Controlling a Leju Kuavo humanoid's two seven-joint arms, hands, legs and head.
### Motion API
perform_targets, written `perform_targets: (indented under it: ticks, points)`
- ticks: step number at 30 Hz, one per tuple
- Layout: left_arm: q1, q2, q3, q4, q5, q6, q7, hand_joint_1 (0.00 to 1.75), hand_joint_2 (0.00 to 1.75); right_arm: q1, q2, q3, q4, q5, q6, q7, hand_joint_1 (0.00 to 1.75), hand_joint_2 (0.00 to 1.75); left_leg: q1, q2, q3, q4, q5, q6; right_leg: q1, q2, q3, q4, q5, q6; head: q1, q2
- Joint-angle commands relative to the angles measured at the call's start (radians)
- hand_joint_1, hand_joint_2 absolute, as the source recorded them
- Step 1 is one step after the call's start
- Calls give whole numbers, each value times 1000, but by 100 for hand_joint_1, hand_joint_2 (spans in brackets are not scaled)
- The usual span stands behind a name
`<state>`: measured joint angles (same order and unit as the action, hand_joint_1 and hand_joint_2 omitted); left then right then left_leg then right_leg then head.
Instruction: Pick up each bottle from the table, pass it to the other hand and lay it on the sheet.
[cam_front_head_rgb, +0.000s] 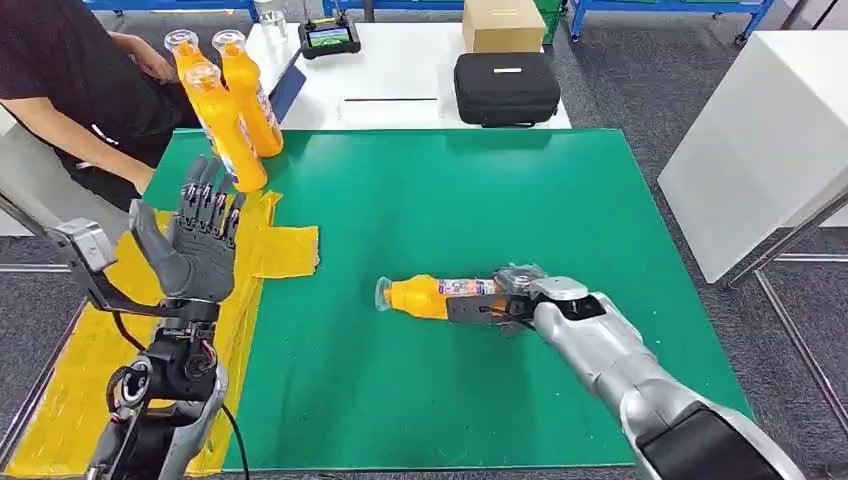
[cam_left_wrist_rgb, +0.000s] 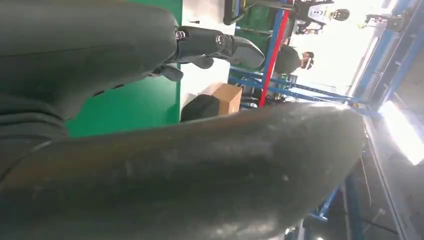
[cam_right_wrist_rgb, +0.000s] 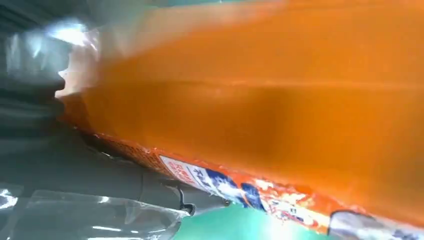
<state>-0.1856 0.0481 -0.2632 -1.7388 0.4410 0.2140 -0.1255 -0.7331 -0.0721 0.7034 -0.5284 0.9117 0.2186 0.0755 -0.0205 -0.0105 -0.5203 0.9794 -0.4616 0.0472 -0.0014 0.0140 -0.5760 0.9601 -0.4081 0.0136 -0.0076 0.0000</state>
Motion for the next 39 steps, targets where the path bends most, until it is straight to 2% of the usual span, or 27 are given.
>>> perform_targets:
  ticks: [1, 2, 5, 6, 8, 11, 14, 19, 29, 31, 32, 35, 39]
  points:
    - [-37, -12, 16, 99, 37, -67, 63, 0, 0, 58, -74, -207, -256, -158, 78, -78, 175, 175, 1, -2, -3, 1, 0, -4, 1, -4, -2, 0, 0, 0, 0, 0]
    - [-37, -13, 16, 99, 37, -67, 63, 0, 0, 61, -76, -206, -256, -158, 77, -79, 175, 175, 0, -2, -3, 1, 0, -2, 0, -3, -1, 0, 0, 1, -1, 0]
    - [-56, 20, -22, 127, 43, -158, 103, 0, 0, 96, -51, -369, -366, -479, 132, -207, 175, 175, 1, 0, -5, 1, -1, -4, 1, -2, -3, 0, 0, 1, -1, 0]
    - [-65, 17, -27, 135, 41, -167, 103, 0, 175, 107, -49, -398, -418, -580, 154, -214, 175, 175, 0, 0, -6, 1, 0, -2, -1, -2, -5, 1, 0, 1, 0, 0]
    - [-44, 15, -27, 117, 44, -174, 100, 0, 175, 168, -68, -431, -588, -794, 181, -229, 175, 175, 1, -1, -7, 2, -1, -5, 0, -4, -6, 2, -1, 1, 0, 0]
    - [-35, 16, -47, 91, 25, -169, 93, 0, 175, 232, -108, -424, -780, -882, 151, -244, 175, 175, 1, -2, -11, 1, -1, -4, 0, -4, -9, 1, -1, 1, -1, 0]
    - [-19, 18, -53, 74, 23, -175, 79, 0, 175, 244, -115, -419, -831, -898, 134, -240, 175, 175, 1, -3, -10, 1, -1, -3, 1, -5, -9, 1, -1, 2, -1, 0]
    - [-21, 17, -54, 77, 23, -175, 78, 0, 175, 238, -112, -414, -816, -898, 133, -240, 175, 175, 1, 1, -12, 1, -1, -3, 0, -1, -11, 1, 0, 2, 0, 0]
    - [-33, 2, -103, 79, 0, -185, 66, 0, 175, 223, -77, -403, -775, -955, 113, -242, 175, 175, 1, 0, -11, 1, -1, -5, 1, -3, -10, 1, -1, 1, 0, 0]
    - [-51, -6, -140, 79, -37, -174, 46, 0, 175, 191, -39, -368, -719, -975, 104, -232, 175, 175, 2, 0, -10, 2, -2, -6, 1, -3, -9, 1, -1, 1, -1, 0]
    - [-84, -20, -172, 38, -86, -151, 14, 0, 175, 112, 65, -315, -592, -1010, 61, -181, 175, 175, 1, 1, -12, 1, -1, -4, 0, -1, -11, 1, 0, 1, 0, 0]
    - [-91, -27, -171, 31, -86, -151, 19, 0, 175, 89, 89, -288, -553, -1011, 52, -176, 175, 175, 2, 7, -12, 2, -2, -4, 1, 5, -12, 2, 1, 1, 0, 0]
    - [-99, -51, -149, 27, -89, -138, 21, 0, 175, 35, 147, -230, -463, -1030, 53, -148, 175, 175, 2, 5, -13, 1, -1, -3, 1, 3, -13, 1, 1, 1, -1, 0]
